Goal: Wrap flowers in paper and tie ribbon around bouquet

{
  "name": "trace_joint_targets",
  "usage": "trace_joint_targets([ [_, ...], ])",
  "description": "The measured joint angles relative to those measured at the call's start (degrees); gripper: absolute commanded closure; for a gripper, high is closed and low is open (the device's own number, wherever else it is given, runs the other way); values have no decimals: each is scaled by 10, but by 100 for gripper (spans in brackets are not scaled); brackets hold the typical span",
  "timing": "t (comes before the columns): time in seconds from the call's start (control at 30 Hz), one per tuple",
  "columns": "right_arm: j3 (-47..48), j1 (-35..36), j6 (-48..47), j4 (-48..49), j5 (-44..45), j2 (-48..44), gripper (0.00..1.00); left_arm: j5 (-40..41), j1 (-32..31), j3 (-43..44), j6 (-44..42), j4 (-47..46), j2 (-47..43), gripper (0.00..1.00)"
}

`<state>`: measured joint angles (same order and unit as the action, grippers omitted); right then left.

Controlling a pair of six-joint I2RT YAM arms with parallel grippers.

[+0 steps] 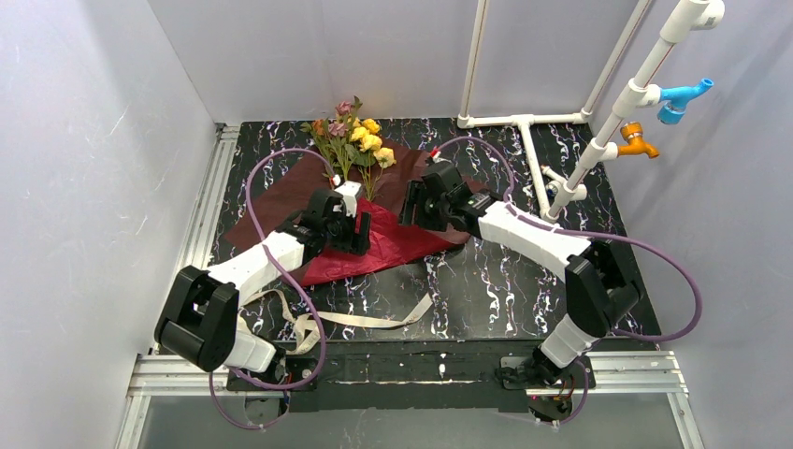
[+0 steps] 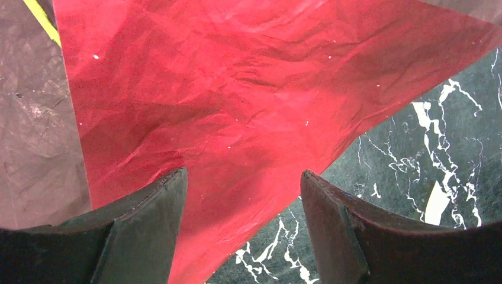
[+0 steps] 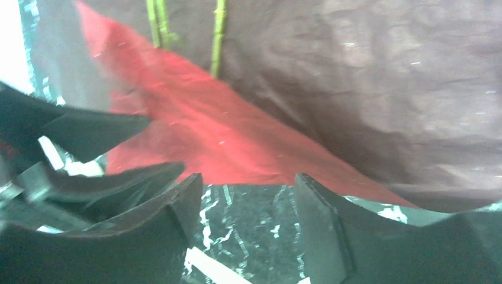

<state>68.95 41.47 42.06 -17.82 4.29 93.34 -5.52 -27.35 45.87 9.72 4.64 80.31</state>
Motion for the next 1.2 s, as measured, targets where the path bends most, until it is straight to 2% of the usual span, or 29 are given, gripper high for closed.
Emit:
trace_joint_targets([
  [0.13, -4, 30, -11, 32, -29, -10, 55, 8, 0, 6, 15, 7, 1, 31],
  [0.3, -21, 55, -7, 99, -104, 25, 61, 17, 0, 15, 50, 31, -4, 29],
  [0.43, -20, 64, 4, 179, -179, 105, 63, 37, 0, 16, 82, 66, -33, 22],
  [0.6, -2, 65, 14, 219, -235, 196, 63, 78, 2, 50, 140, 155, -90, 11],
  [0.83, 74, 65, 13, 239, -282, 248, 63, 92, 22, 103, 253, 315, -166, 10],
  [0.97, 100, 65, 13, 253, -295, 251, 62, 81, 30, 56, 329, 367, -189, 10],
  [1.2, 133, 65, 14, 254, -296, 285, 63, 105, 30, -58, 506, 416, -291, 15],
])
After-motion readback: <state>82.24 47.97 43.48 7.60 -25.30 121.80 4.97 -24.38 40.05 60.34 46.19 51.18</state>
